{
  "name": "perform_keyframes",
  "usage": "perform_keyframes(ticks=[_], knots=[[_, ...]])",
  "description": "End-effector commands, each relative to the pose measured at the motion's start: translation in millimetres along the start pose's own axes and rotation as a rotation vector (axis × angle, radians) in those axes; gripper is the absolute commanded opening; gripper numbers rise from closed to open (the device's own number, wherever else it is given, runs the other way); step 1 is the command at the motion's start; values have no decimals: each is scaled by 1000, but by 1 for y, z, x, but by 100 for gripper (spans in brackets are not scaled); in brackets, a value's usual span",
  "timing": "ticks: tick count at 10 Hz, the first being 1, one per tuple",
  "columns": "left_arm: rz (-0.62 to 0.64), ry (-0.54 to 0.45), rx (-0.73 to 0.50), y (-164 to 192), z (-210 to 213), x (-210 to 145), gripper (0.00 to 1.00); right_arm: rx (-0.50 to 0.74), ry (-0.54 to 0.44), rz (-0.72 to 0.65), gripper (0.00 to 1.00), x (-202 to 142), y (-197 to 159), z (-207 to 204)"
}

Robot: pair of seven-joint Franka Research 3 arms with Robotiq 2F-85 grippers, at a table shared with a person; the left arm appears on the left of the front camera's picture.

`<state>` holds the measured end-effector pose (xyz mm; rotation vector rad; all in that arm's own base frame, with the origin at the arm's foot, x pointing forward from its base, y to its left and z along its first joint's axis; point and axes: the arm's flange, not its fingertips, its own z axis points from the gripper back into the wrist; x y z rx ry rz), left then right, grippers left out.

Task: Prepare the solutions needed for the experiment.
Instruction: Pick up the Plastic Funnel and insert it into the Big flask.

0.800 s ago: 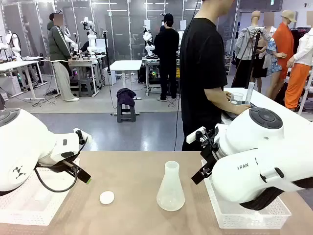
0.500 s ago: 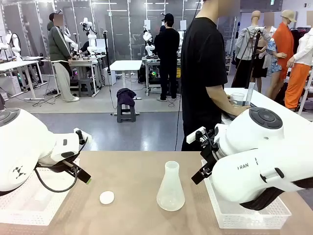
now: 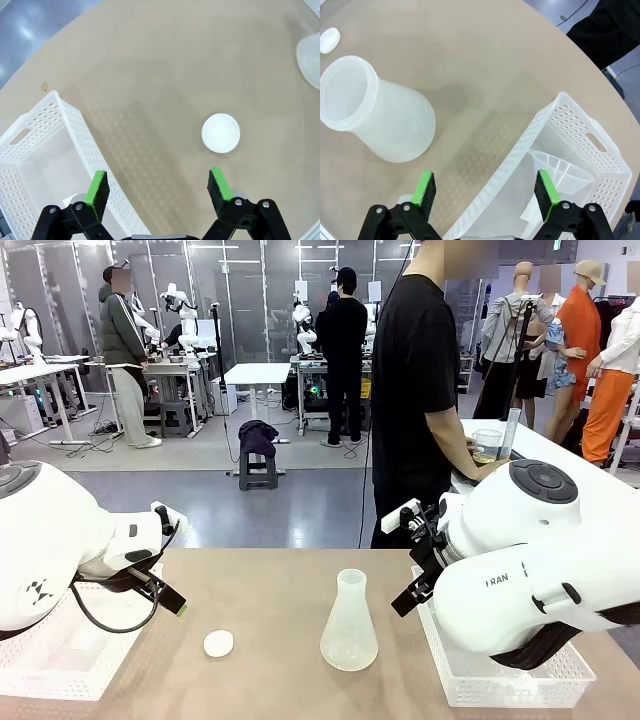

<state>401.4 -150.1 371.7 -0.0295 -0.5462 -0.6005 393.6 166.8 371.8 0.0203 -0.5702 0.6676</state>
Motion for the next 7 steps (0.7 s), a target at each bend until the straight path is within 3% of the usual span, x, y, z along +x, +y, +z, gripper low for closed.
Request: perform_keyframes(ticks=[1,7], knots=[[0,0,0,0,0,0,100,0,0,-2,100,0,0,0],[0,0,0,0,0,0,100,0,0,-2,100,0,0,0]])
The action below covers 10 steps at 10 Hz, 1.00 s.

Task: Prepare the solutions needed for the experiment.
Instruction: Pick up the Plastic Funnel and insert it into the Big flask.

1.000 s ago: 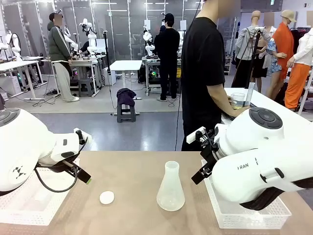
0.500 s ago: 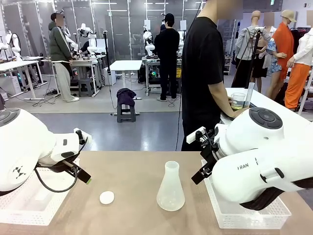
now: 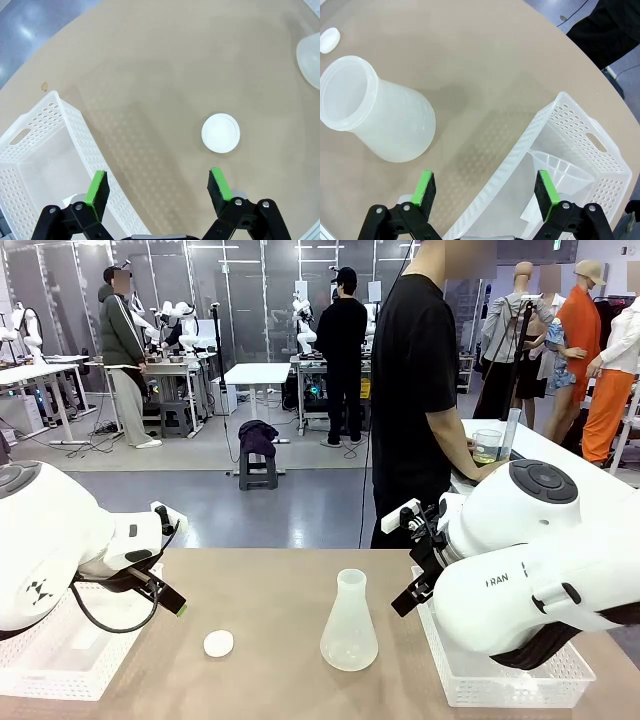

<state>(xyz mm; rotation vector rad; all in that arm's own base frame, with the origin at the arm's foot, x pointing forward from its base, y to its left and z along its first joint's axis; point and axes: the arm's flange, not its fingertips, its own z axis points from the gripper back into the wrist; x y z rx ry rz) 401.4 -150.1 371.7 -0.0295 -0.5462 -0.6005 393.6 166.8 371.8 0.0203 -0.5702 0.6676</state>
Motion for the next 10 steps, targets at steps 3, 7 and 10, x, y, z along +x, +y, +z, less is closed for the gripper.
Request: perform_keyframes(ticks=[3,7,10], knots=[[0,0,0,0,0,0,100,0,0,-2,100,0,0,0],[-29,-34,-88,-20,54,12,100,49,-89,-44,100,14,-1,43],[103,-97,-263,-9,108,20,100,217,-210,-195,100,30,-12,106]])
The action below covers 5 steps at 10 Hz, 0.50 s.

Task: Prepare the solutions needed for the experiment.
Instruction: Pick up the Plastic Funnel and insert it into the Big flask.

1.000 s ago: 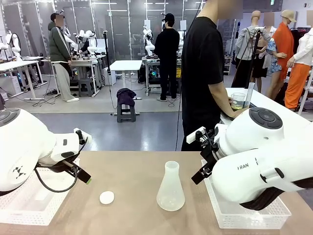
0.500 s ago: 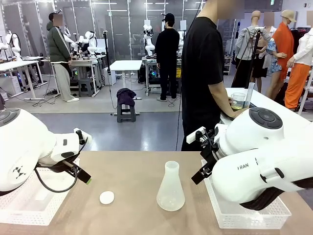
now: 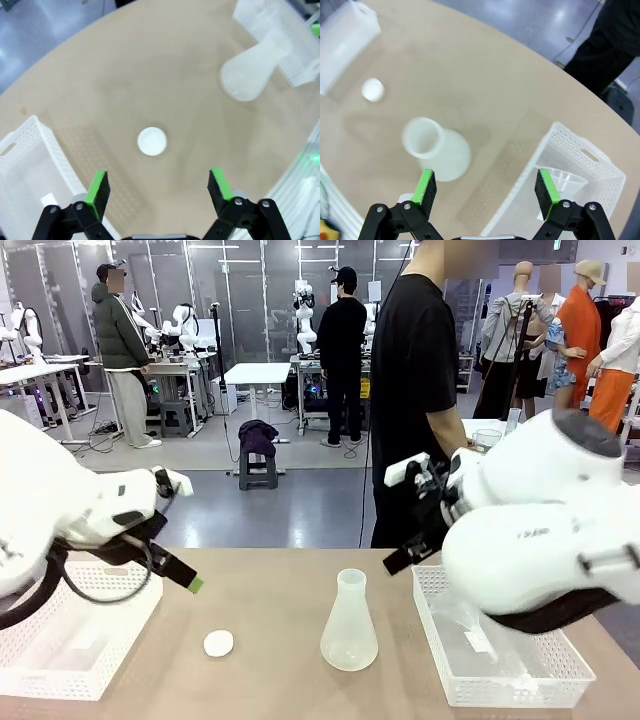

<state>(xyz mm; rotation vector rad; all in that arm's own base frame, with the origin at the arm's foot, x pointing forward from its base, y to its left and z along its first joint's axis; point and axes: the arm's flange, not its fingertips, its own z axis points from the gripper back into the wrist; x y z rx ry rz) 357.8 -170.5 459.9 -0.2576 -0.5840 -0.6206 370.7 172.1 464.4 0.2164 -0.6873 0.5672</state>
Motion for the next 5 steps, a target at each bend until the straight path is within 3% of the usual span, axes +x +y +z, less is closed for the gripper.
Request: perform_keyframes(ticks=[1,2,3,4,5], knots=[[221,-19,-92,21,32,1,100,200,-59,-217,100,7,-16,34],[317,18,-148,20,44,2,100,279,-73,-338,100,10,-20,43],[462,-5,-208,24,55,6,100,442,-115,-450,100,9,-25,50],[631,6,-330,31,66,10,100,557,-130,-562,100,7,-31,54],[640,-1,-437,39,74,6,100,610,-128,-644,100,6,-33,56]])
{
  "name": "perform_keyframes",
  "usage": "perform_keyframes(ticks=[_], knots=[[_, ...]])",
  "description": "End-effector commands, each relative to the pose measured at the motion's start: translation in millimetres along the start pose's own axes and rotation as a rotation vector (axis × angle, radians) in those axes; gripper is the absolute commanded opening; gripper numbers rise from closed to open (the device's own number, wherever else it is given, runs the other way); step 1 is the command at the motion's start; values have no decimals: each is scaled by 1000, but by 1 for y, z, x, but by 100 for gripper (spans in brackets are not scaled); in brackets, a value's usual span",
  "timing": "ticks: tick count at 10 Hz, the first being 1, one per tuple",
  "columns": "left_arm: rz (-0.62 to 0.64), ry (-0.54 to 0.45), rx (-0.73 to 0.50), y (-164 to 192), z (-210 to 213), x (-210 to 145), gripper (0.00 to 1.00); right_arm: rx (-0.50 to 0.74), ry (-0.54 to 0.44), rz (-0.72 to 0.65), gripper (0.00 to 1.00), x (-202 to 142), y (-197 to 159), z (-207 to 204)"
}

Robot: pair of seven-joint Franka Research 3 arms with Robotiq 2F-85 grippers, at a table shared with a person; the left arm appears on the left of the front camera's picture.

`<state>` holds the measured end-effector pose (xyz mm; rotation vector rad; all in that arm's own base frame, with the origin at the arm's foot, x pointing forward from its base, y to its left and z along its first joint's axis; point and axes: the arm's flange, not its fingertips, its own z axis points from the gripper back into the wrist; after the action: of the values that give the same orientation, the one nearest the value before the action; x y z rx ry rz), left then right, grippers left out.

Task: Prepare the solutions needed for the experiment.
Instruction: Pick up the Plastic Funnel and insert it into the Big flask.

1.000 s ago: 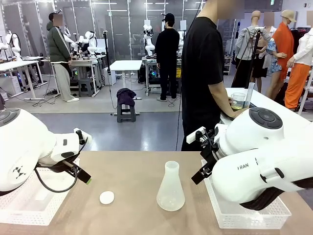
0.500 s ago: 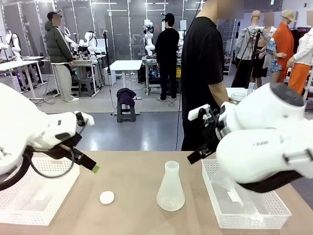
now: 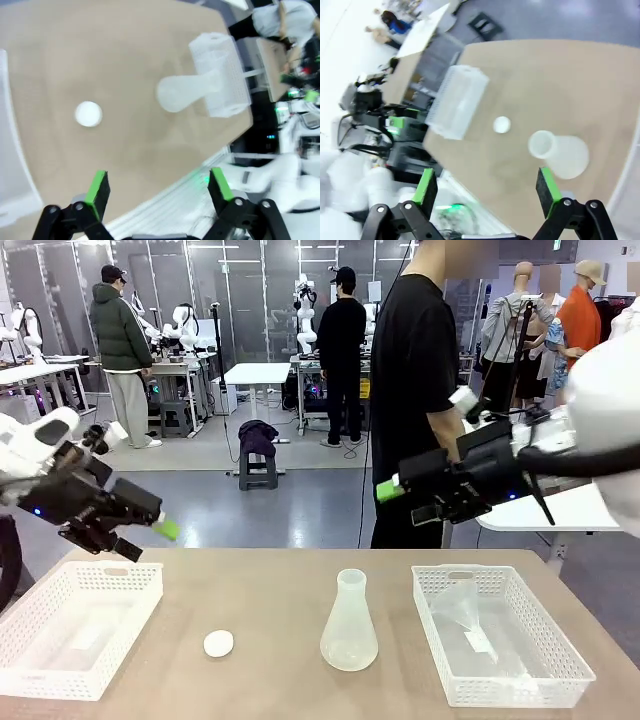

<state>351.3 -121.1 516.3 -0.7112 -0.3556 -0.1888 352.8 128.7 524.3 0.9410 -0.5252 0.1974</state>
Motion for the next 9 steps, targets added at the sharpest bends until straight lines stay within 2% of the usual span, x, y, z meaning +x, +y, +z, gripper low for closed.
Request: perform_keyframes(ticks=[1,2,3,5,8,9], knots=[[117,-15,-198,9,19,3,100,78,2,-172,100,2,-17,-7],[179,-35,-306,14,28,4,100,78,38,-262,100,1,-21,-7],[199,-25,-441,17,31,1,100,150,38,-320,100,-3,-25,-5],[271,-47,-570,27,37,-5,100,169,38,-387,100,-6,-32,-5],[282,-32,-638,27,32,-3,100,177,51,-381,100,-3,-36,-2],[264,-7,-656,27,28,-3,100,139,51,-282,100,-3,-32,-5]])
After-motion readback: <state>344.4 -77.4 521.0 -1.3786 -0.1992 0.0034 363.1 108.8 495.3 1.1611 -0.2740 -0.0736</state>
